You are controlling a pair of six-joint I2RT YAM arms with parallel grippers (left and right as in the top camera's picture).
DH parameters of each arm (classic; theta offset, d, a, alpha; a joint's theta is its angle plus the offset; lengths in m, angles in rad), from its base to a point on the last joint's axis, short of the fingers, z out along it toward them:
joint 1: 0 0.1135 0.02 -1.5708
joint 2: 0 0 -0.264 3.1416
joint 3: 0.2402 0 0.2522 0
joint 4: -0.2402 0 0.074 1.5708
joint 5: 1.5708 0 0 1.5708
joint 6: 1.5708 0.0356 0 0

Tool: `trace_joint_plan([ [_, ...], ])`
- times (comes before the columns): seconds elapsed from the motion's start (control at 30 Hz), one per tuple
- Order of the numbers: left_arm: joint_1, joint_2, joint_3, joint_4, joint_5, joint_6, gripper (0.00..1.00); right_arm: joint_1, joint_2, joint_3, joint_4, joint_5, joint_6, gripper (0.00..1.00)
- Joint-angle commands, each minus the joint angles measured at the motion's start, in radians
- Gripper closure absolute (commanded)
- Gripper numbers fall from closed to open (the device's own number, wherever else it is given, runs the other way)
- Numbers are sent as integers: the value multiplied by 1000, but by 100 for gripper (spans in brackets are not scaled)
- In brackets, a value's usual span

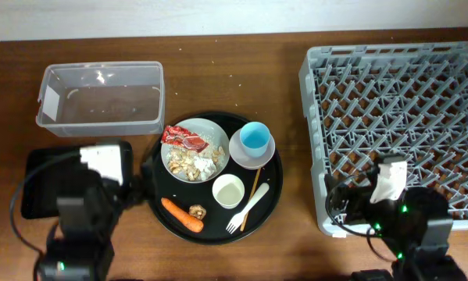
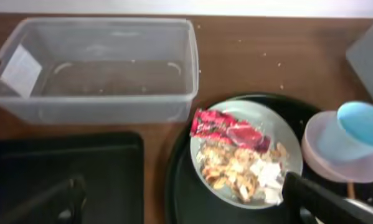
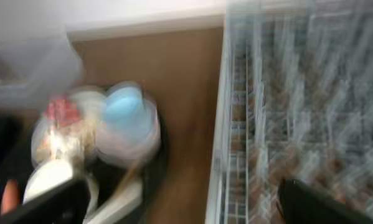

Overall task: Sort waste into correct bins and load items into the dishwasher rack
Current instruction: 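Reach the left gripper to the plate and grasp the red wrapper and tissue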

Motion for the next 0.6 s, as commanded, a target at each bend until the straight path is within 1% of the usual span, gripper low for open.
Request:
trace_joint_plan([
  [0.0,3,269,283,-213,129,11,1,6,210,221,-225,-5,-6,1],
  [0.03,3,357,364,-296,158,12,1,6,282,275,-285,-7,-6,1],
  [0.07,3,403,392,-318,157,12,1,6,337,307,-328,-13,-3,1],
  [0.1,3,459,394,-316,162,11,1,6,384,320,-349,-6,-5,1],
  [0.17,3,560,394,-253,301,7,1,6,455,320,-355,-5,-6,1],
  [0.2,2,600,394,-223,361,-24,1,6,472,320,-355,-5,-6,1],
  [0.23,2,631,394,-209,372,-89,1,6,483,320,-355,-5,-6,1],
  [0.27,2,718,394,-202,370,-264,1,6,491,320,-356,-5,-6,1],
  [0.3,2,794,394,-202,370,-405,1,6,491,320,-356,-5,-6,1],
  [0.33,2,863,394,-187,370,-476,1,6,491,320,-359,-5,-6,1],
  [0.37,2,902,394,-172,370,-504,2,6,491,320,-359,-5,-6,1],
  [0.43,-22,1009,394,-89,370,-508,6,6,491,320,-359,-5,-6,1],
  [0.5,-60,1039,394,-12,349,-509,6,6,491,320,-359,-5,-6,1],
  [0.53,-80,1046,394,0,324,-509,10,6,491,320,-361,-5,-6,1],
  [0.57,-98,1052,394,3,308,-509,11,6,491,320,-362,-5,-6,1],
])
